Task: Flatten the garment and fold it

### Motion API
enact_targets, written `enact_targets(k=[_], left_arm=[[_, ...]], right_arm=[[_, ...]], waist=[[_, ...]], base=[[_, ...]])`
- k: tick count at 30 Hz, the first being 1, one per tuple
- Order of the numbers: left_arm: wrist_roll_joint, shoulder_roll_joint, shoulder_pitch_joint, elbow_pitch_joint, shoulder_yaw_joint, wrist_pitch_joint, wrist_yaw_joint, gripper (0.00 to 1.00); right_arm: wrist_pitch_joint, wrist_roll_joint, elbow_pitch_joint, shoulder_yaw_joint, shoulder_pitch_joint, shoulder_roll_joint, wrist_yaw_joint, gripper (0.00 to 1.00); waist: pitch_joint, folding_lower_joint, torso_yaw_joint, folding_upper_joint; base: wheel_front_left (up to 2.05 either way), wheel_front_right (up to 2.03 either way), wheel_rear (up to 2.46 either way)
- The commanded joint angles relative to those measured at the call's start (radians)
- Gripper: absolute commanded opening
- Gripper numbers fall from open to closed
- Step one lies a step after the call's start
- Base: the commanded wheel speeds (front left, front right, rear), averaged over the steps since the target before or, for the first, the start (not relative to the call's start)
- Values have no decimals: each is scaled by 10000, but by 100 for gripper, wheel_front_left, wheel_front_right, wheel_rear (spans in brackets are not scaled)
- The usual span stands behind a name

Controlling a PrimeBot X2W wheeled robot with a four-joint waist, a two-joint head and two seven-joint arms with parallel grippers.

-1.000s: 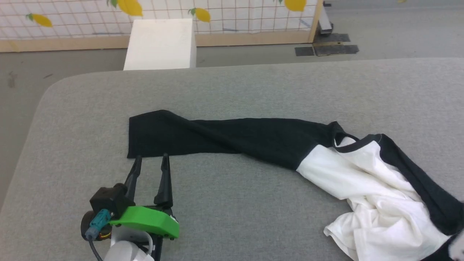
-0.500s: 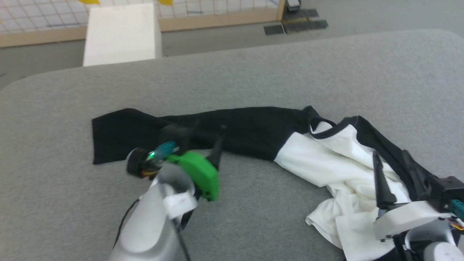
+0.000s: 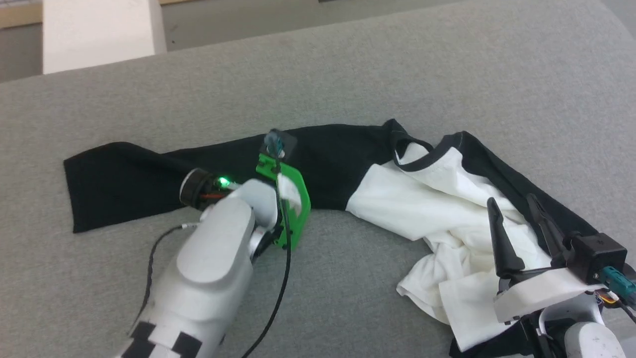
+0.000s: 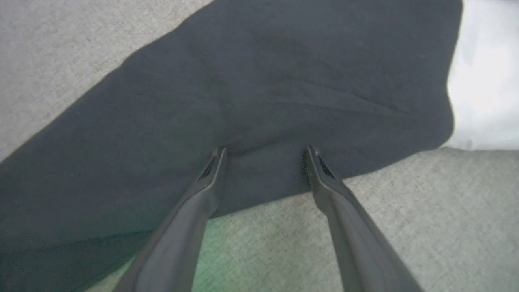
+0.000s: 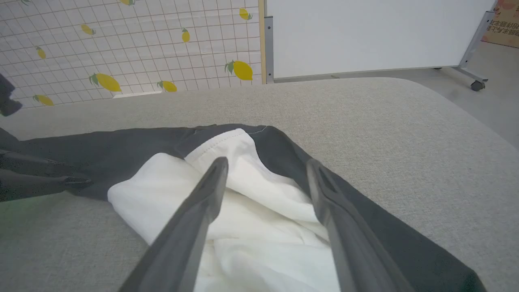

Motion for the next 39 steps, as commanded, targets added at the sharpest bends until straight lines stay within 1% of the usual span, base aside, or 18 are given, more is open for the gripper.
enact_targets(k=[1, 2, 3, 6, 10, 14, 17, 20, 22, 24, 25, 26, 29, 32, 35, 39], left_arm=[[-64, 179, 220, 354, -94, 492, -29, 16], [-201, 187, 246, 343, -27, 710, -31, 0], [-287, 188, 269, 268, 32, 749, -21, 0], [-505, 200, 496, -231, 348, 104, 259, 0], [-863, 291, 1221, -1024, 1008, -1266, 823, 0], [-1277, 542, 2393, -1933, 1684, -2064, 1324, 0], [-1493, 819, 3350, -2802, 2156, -2352, 1736, 0], [-1624, 1113, 4432, -3792, 2545, -2393, 2166, 0], [-1787, 1185, 5127, -4391, 2780, -2383, 2395, 0], [-1990, 1138, 5722, -4950, 3033, -2565, 2581, 0], [-2119, 1053, 5925, -5188, 3146, -2742, 2615, 85], [-2227, 966, 6130, -5421, 3251, -3000, 2629, 100], [-2440, 783, 6436, -5795, 3410, -3902, 2399, 100], [-2331, 708, 6455, -5876, 3502, -4890, 2281, 100], [-2206, 608, 6327, -5836, 3526, -5795, 2180, 100], [-2080, 526, 6077, -5646, 3468, -6558, 2055, 100]], right_arm=[[-79, 69, 32, 15, -186, -1, -13, 100], [-80, 106, 50, 28, -188, -1, -13, 100], [-77, 122, 63, 30, -188, -1, -13, 100], [-78, 129, 69, -19, -209, -1, -13, 100], [-33, 44, 51, -125, -238, -1, -13, 100], [93, -45, 16, -281, -175, -1, -13, 100], [214, -143, -92, -360, -58, -1, -13, 100], [404, -231, -165, -519, 0, -1, -13, 100], [592, -365, -166, -576, 19, -1, -13, 100], [860, -543, -151, -610, 47, -1, -13, 100], [987, -668, -150, -586, 40, -1, -13, 100], [1139, -823, -150, -547, 14, -1, -13, 100], [1838, -1306, 27, -279, -105, -1, -13, 100], [2712, -1817, 322, -74, -286, -5, -13, 100], [3646, -2212, 651, -112, -507, -38, -13, 100], [4417, -2623, 1000, -287, -772, -123, -13, 100]], waist=[[154, 0, -132, -1], [158, 0, -120, -1], [150, 0, -97, -1], [23, 0, 96, -1], [-316, 0, 478, -1], [-751, 0, 1035, -1], [-981, 0, 1471, -1], [-1159, 0, 1913, -1], [-1235, 0, 2133, -1], [-1274, 0, 2331, -1], [-1281, 0, 2415, -1], [-1282, 0, 2522, -1], [-1271, 0, 2739, -1], [-1214, 0, 2896, -1], [-1116, 0, 3048, -1], [-969, 0, 3211, -1]], base=[[0, 0, 0], [0, 0, 0], [0, 0, 0], [0, 0, 0], [0, 0, 0], [0, 0, 0], [0, 0, 0], [0, 0, 0], [0, 0, 0], [0, 0, 0], [0, 0, 0], [0, 0, 0], [0, 0, 0], [0, 0, 0], [0, 0, 0], [0, 0, 0]])
